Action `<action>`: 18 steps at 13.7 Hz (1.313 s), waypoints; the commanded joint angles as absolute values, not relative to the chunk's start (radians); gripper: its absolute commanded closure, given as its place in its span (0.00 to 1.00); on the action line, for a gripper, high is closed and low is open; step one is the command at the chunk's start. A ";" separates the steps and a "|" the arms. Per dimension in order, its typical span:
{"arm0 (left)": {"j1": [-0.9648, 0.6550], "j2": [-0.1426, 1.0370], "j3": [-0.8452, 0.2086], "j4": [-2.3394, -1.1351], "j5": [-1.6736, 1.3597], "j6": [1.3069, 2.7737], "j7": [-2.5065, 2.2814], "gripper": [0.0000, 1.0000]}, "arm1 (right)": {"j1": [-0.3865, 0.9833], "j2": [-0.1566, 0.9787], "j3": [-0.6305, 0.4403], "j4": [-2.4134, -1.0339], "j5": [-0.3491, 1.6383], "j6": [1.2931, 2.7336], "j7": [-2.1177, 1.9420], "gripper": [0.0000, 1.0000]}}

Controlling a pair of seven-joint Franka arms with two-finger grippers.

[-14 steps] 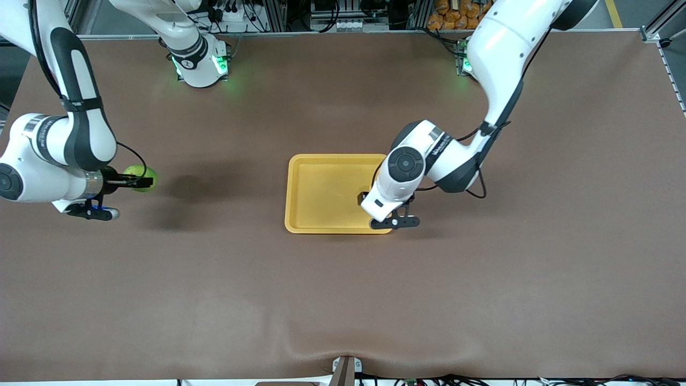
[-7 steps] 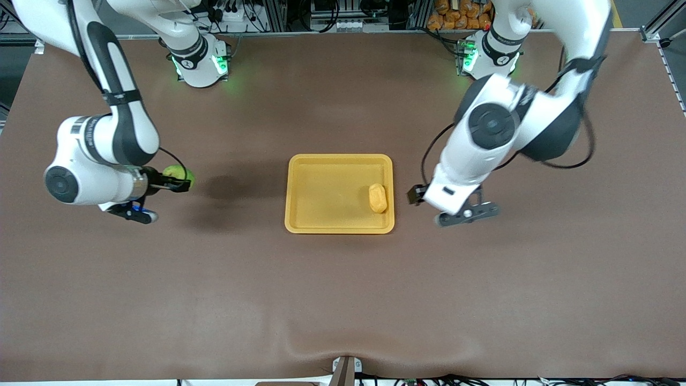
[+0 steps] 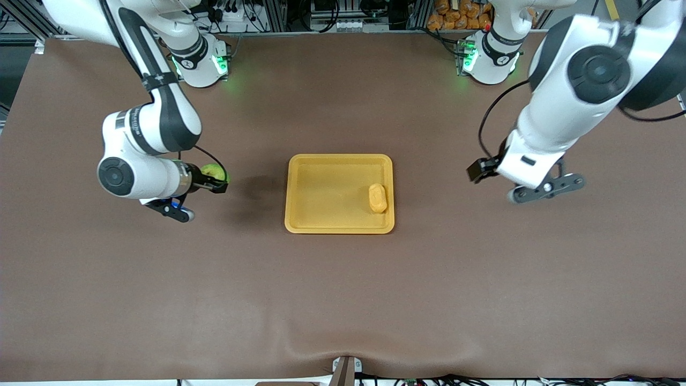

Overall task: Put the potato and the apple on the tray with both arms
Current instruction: 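Carry the green apple to the tray with the right gripper while the left gripper withdraws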

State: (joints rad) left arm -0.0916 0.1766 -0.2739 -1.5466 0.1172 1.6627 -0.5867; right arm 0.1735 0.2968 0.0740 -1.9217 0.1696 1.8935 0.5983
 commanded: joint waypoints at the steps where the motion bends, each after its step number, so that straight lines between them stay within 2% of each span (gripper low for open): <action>1: -0.031 0.101 -0.276 -1.571 0.106 1.609 -0.476 0.00 | 0.172 0.299 0.126 -1.916 0.181 1.936 0.699 1.00; 7: 0.093 0.017 -0.276 -1.572 0.106 1.525 -0.230 0.00 | 0.176 0.400 0.267 -1.911 0.179 2.138 0.946 1.00; 12: 0.164 -0.017 -0.276 -1.574 0.095 1.514 -0.111 0.00 | 0.270 0.532 0.276 -1.758 0.166 2.154 1.144 1.00; 18: 0.201 -0.070 -0.276 -1.592 0.055 1.514 -0.067 0.00 | 0.354 0.561 0.270 -1.747 0.160 2.181 1.229 1.00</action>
State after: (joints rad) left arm 0.1887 -0.0155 -0.2695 -1.5521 0.0786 1.5187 -0.0814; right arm 0.3344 0.5428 0.2758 -1.7724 0.1705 2.1785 1.1865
